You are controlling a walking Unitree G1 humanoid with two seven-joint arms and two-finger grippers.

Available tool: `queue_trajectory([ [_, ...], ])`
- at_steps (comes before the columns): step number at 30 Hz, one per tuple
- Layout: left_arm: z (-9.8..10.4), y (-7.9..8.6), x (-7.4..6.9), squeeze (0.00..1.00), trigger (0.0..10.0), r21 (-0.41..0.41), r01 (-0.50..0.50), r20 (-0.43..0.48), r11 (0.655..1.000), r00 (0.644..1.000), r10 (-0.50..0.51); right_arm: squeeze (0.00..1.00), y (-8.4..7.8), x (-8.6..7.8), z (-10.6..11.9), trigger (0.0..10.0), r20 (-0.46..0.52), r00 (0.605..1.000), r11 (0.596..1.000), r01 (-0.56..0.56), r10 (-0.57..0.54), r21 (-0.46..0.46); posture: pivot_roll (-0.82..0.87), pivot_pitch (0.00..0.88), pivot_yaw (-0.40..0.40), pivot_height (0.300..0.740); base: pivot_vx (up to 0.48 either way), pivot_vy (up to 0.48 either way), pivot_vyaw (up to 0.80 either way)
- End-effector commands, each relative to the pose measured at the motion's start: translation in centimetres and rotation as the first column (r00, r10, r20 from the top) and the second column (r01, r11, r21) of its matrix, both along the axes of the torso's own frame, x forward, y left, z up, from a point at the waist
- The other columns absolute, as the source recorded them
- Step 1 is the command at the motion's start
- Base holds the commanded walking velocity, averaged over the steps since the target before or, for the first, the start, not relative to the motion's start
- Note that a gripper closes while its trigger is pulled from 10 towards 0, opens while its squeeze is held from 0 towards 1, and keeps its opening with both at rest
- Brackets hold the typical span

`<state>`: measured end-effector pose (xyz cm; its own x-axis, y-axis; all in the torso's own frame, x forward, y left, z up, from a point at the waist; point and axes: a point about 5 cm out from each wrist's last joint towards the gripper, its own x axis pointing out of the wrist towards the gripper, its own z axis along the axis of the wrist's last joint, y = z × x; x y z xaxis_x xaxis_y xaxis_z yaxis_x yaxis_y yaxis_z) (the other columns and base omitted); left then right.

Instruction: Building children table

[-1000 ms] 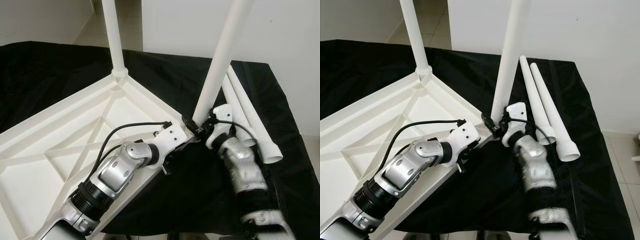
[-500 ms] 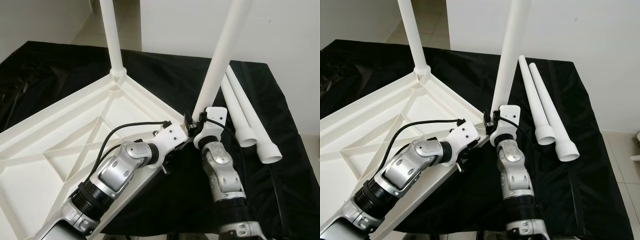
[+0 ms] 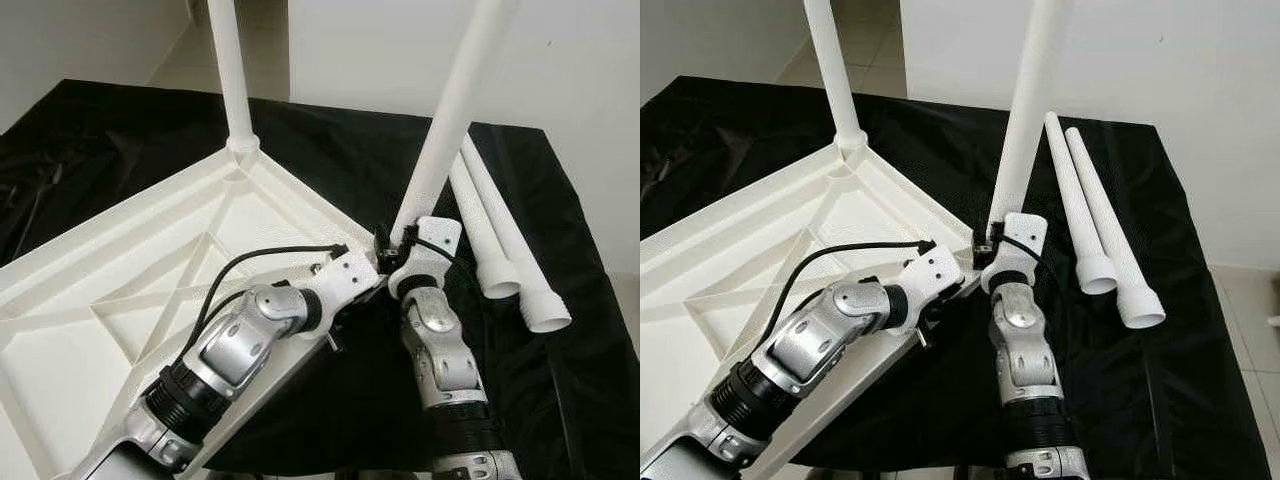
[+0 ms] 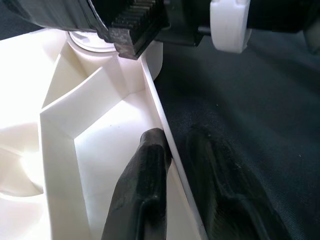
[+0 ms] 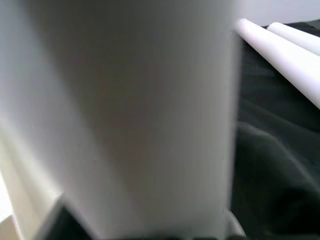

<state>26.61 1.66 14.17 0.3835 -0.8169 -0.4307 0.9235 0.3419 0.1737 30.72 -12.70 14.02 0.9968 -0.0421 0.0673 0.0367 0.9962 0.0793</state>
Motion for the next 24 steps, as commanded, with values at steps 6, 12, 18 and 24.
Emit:
queue_trajectory([
  [6, -1.9, -0.7, -1.6, 0.0, 10.0, 0.026, 0.094, -0.102, 0.995, 0.991, -0.091, 1.0, -2.1, -0.1, -0.3, 10.0, 0.013, 0.999, 0.999, -0.042, 0.042, 0.008, -0.05, 0.049, -0.013, 0.74, 0.0, 0.0, 0.0],
  [12, -1.9, -0.7, -1.6, 0.0, 10.0, 0.027, 0.098, -0.101, 0.995, 0.99, -0.095, 0.0, -2.2, -0.3, -0.8, 10.0, 0.0, 0.955, 0.955, -0.298, 0.298, 0.005, -0.05, 0.041, -0.014, 0.74, 0.0, 0.0, 0.0],
  [18, -1.8, -0.8, -1.5, 0.0, 10.0, 0.028, 0.102, -0.097, 0.994, 0.99, -0.099, 0.0, -2.4, -0.6, -0.9, 10.0, -0.011, 0.86, 0.856, -0.509, 0.51, -0.093, -0.05, 0.031, -0.01, 0.74, 0.0, 0.0, 0.0],
  [24, -1.6, -0.8, -1.3, 0.0, 10.0, 0.029, 0.104, -0.091, 0.994, 0.991, -0.101, 0.0, -2.8, -0.1, -0.8, 10.0, -0.031, 0.756, 0.746, -0.651, 0.654, -0.138, -0.04, 0.031, -0.002, 0.74, 0.0, 0.0, 0.0],
])
